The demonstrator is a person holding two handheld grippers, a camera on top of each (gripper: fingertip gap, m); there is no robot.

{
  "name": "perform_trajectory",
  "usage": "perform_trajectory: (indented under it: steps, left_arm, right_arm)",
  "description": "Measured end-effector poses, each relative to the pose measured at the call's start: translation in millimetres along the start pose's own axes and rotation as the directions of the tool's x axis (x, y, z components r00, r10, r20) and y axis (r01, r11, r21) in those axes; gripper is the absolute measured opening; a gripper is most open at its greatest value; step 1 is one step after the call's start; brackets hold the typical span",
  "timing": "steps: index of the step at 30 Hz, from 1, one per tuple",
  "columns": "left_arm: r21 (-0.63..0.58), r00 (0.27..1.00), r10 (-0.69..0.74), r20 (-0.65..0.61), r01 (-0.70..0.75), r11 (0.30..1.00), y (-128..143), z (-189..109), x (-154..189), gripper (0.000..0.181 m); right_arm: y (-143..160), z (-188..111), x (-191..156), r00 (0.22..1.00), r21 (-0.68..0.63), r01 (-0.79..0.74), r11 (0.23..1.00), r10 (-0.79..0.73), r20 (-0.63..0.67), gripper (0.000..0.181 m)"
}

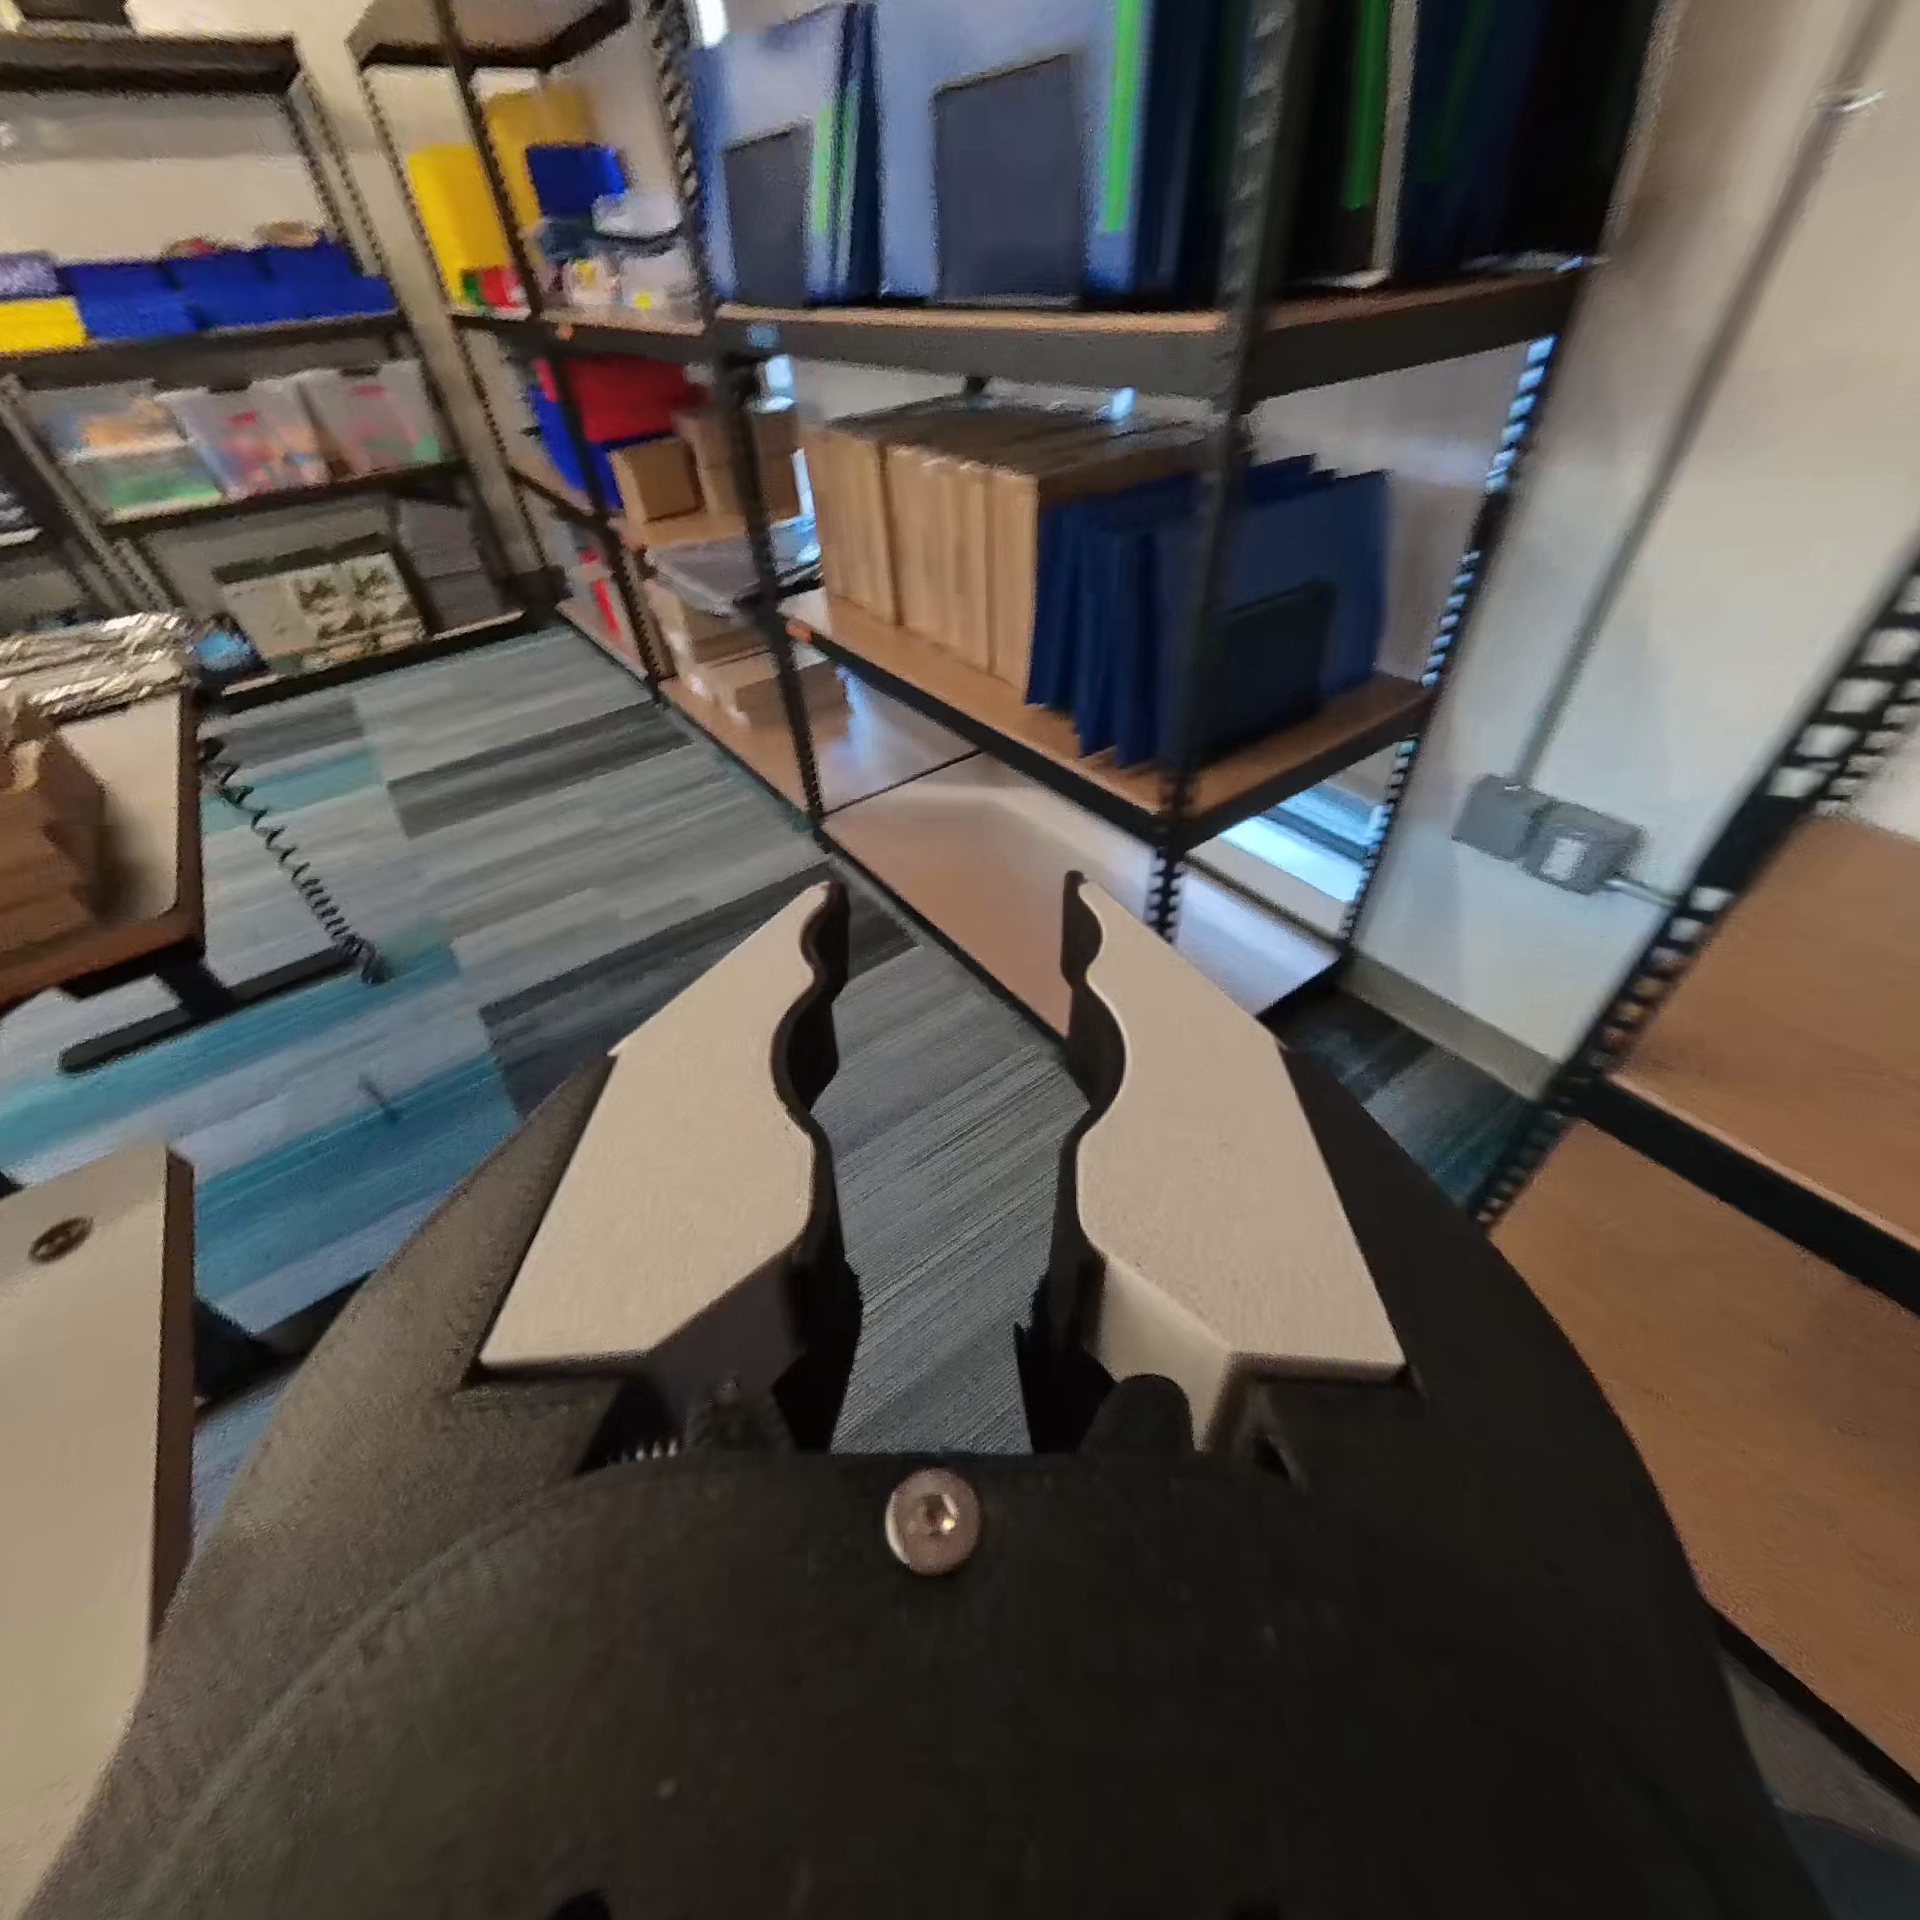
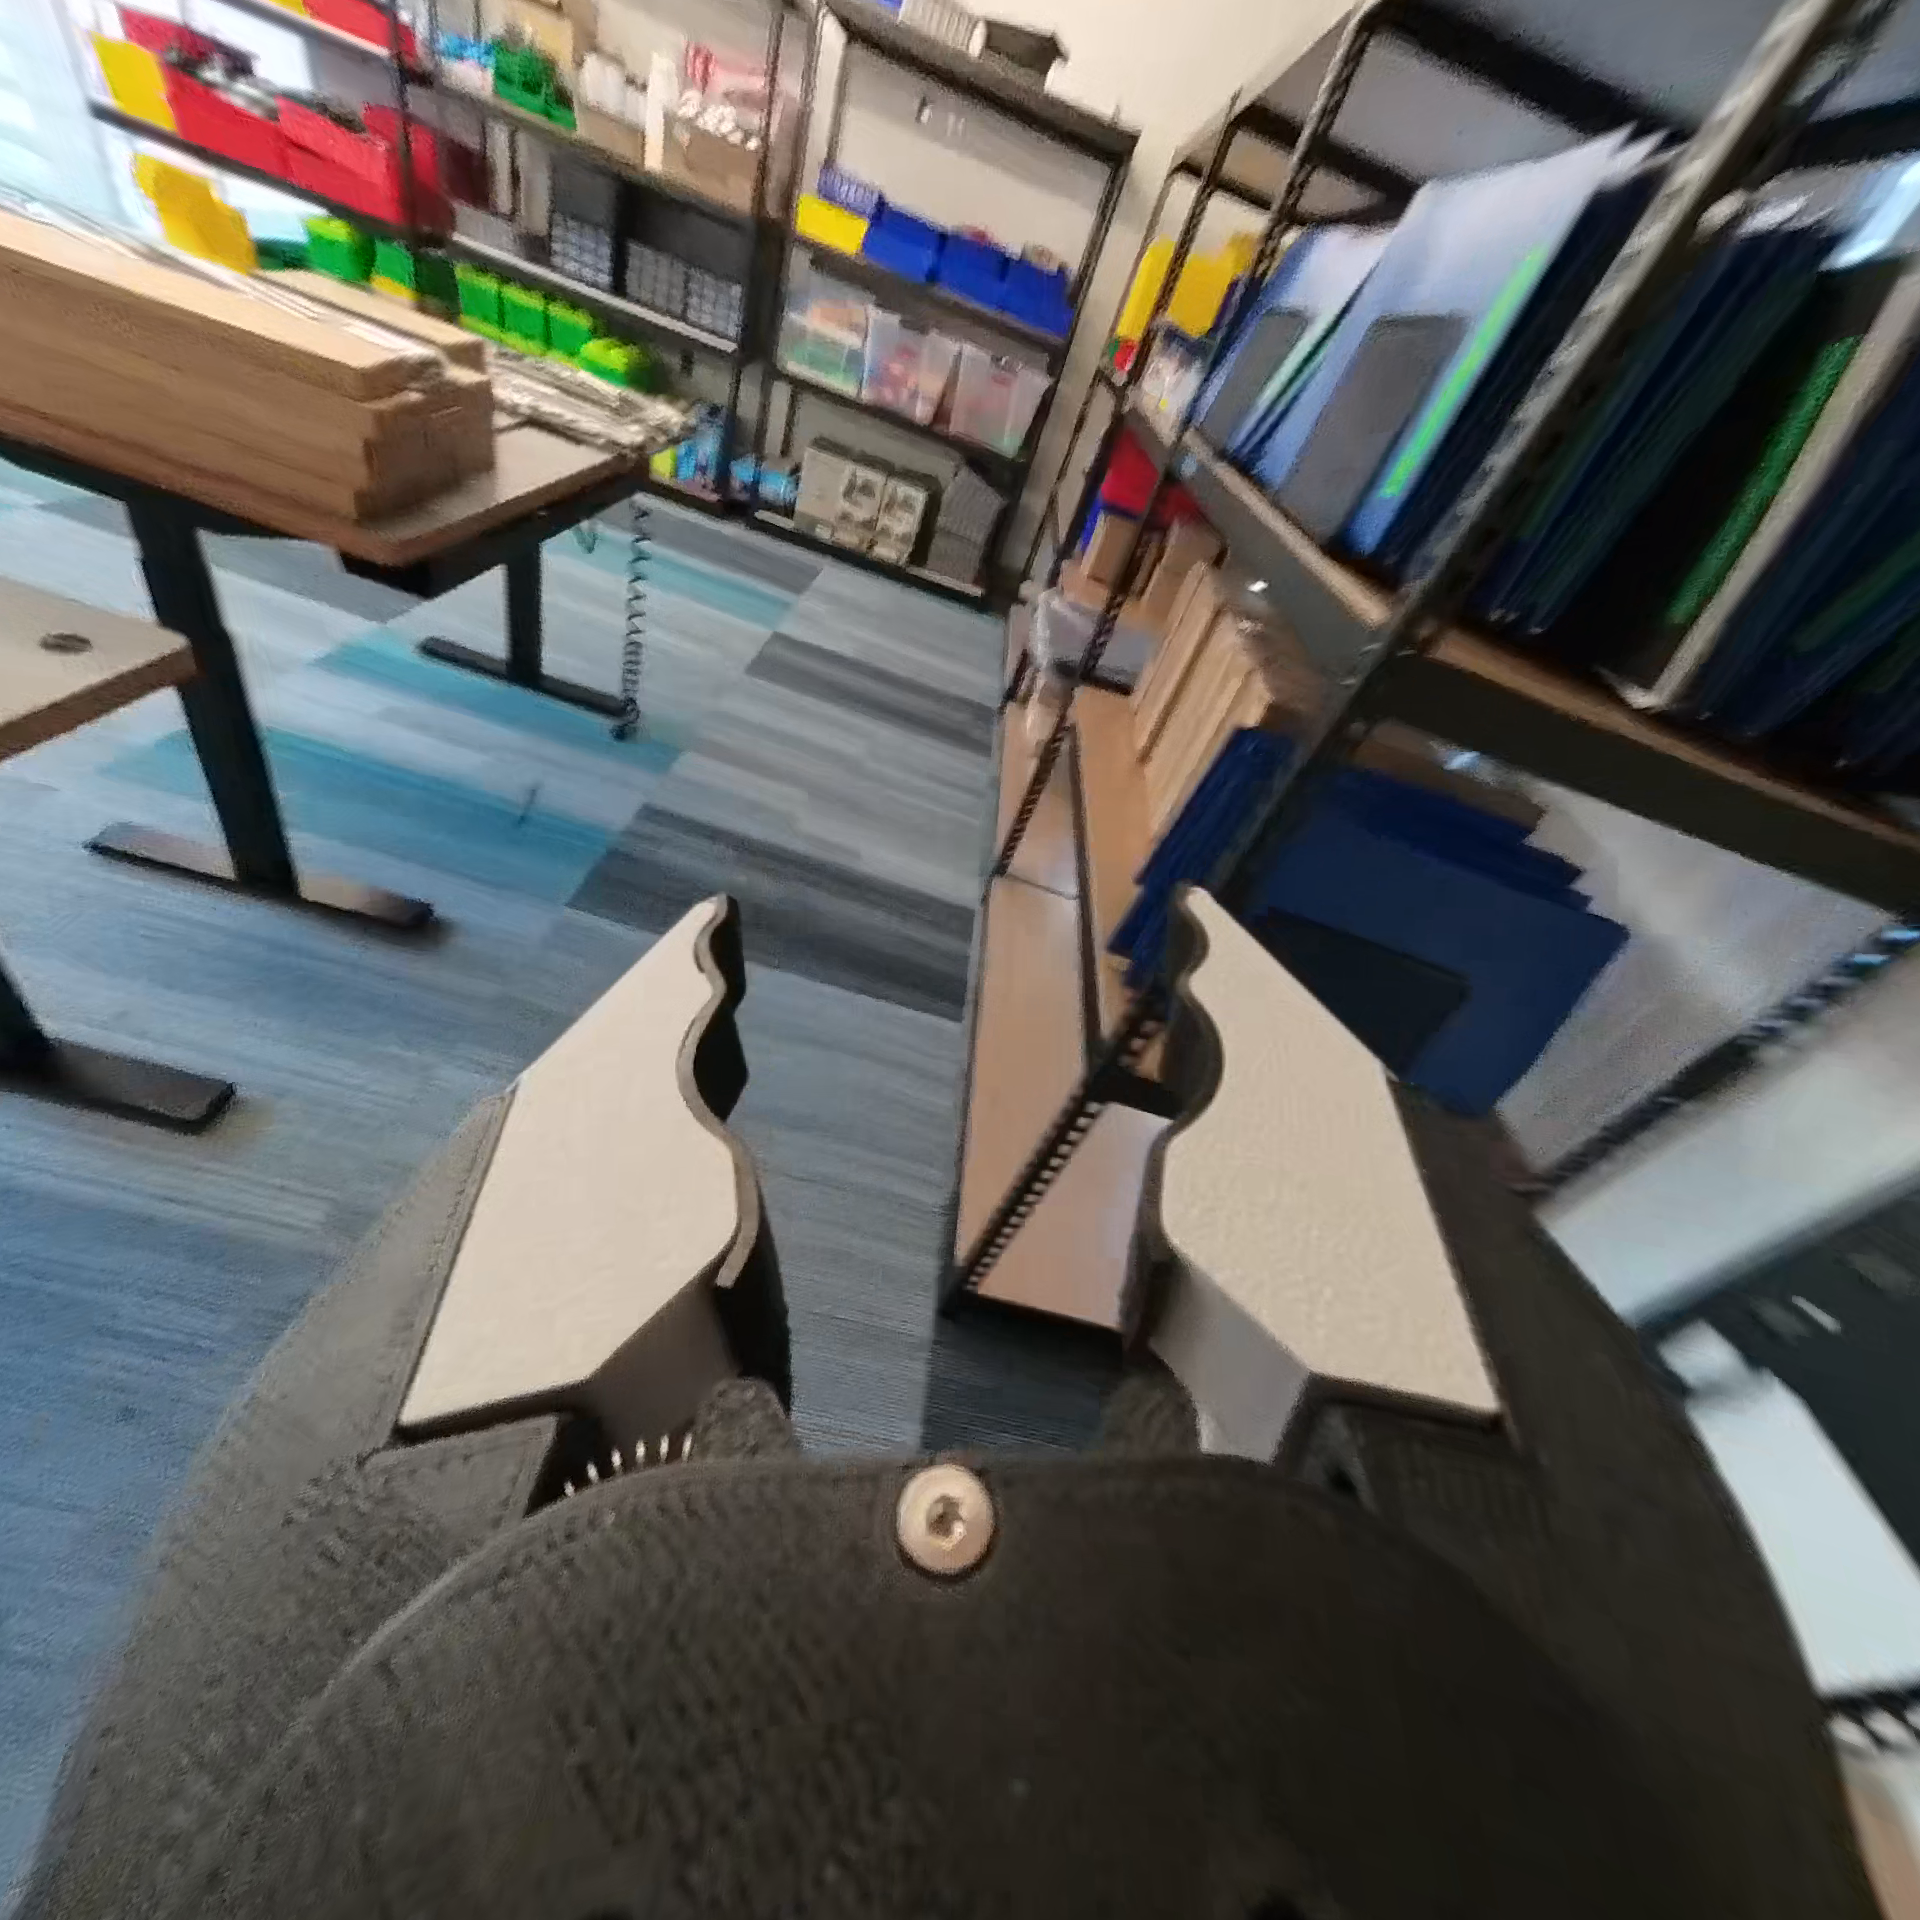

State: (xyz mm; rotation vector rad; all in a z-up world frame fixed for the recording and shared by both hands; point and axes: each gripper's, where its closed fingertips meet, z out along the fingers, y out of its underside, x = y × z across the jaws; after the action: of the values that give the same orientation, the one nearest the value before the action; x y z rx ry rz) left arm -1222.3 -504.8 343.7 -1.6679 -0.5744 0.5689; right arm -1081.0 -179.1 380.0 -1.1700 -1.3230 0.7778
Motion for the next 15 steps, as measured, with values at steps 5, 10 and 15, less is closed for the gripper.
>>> perform_trajectory:
  steps: [5, 10, 15]
  left_arm:
    - [-0.013, 0.998, -0.024, 0.065, 0.025, 1.0, -15, 113, -83, 0.037]
    - [-0.05, 0.993, -0.059, 0.098, 0.064, 0.997, -35, 200, -157, 0.039]
    - [-0.032, 0.981, -0.052, 0.185, 0.059, 0.998, -34, 273, -244, 0.039]
  right_arm:
    - [-35, 160, 9, 0.995, 0.086, -0.023, 0.996, 0.014, 0.103, 0.06]
    - [-81, 317, 13, 0.971, 0.109, -0.069, 0.992, 0.042, 0.235, 0.059]
    - [-106, 461, 3, 0.942, 0.136, -0.088, 0.987, 0.038, 0.335, 0.062]
